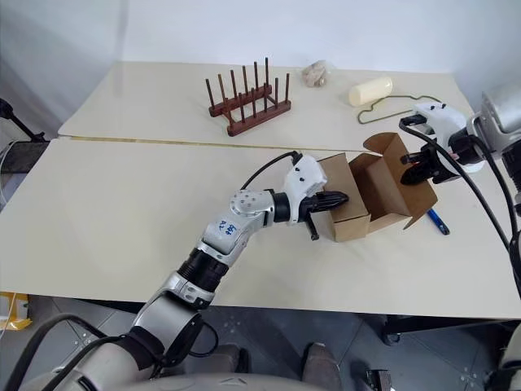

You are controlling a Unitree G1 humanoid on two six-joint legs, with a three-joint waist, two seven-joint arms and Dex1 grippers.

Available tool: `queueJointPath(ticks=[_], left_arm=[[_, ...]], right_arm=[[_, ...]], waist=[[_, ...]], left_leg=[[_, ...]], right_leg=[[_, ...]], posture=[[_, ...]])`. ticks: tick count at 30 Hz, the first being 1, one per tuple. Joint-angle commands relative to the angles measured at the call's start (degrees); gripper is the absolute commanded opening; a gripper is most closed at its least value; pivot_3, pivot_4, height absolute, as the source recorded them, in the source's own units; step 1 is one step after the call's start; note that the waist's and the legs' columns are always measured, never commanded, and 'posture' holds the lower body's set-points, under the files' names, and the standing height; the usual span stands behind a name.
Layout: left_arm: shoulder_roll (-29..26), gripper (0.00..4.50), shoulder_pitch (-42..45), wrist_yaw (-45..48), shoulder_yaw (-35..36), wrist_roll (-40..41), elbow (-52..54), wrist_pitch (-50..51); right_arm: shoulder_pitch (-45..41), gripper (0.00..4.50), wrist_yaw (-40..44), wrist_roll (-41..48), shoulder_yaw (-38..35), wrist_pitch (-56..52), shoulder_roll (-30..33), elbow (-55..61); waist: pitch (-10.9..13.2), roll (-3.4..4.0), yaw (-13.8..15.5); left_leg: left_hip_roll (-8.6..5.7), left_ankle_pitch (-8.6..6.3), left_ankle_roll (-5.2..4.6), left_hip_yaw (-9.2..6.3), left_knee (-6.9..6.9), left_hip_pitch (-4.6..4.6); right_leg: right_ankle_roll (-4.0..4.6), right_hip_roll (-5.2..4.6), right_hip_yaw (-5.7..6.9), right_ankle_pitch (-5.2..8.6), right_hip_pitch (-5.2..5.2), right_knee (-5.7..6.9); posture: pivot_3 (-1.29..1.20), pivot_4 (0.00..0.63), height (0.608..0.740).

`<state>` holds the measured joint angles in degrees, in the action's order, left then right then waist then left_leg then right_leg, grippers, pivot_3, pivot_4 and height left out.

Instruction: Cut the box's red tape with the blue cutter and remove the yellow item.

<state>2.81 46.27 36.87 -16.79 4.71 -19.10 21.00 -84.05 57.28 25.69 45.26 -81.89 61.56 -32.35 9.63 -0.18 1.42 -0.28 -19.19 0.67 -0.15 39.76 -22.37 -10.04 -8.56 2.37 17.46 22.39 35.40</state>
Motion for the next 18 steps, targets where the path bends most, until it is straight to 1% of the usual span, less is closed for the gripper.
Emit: queueJointPath(ticks=[1,6,10,18], left_arm=[[-3.1,0.0,-4.7,-1.5,-0.8,-2.1,-3.6,6.5],[-5.0,0.0,-6.0,-1.9,2.4,0.3,5.3,9.2],[-6.9,0.0,-6.5,-1.6,3.1,1.4,10.7,12.9],[-8.5,0.0,-6.2,-1.9,2.3,0.9,11.3,14.2]], right_arm=[[0.5,0.01,4.4,-3.0,0.0,0.2,-0.7,-0.4],[1.3,0.01,6.2,-2.9,-3.1,-4.4,-2.2,3.8],[2.2,0.01,6.2,-3.4,-4.8,-5.7,-2.6,4.7],[4.8,0.01,6.2,-4.0,-7.3,-7.4,-2.7,6.9]], waist=[[0.0,0.0,-0.1],[0.0,0.01,-0.2],[0.0,0.01,-0.3],[0.0,0.04,-0.6]], left_leg=[[0.0,0.0,0.0,0.0,0.02,0.01],[0.05,-0.01,0.03,0.0,0.0,0.02],[0.06,-0.01,0.05,0.01,-0.01,0.02],[0.05,-0.01,0.05,0.03,-0.05,0.01]], right_leg=[[0.0,0.0,-0.01,0.0,0.0,0.02],[0.02,0.01,-0.01,0.01,0.05,0.05],[0.04,0.02,-0.01,0.02,0.05,0.06],[0.04,0.02,-0.01,0.02,0.08,0.06]], posture=[[0.0,0.15,0.74],[0.0,0.15,0.74],[0.0,0.15,0.74],[0.0,0.15,0.74]])
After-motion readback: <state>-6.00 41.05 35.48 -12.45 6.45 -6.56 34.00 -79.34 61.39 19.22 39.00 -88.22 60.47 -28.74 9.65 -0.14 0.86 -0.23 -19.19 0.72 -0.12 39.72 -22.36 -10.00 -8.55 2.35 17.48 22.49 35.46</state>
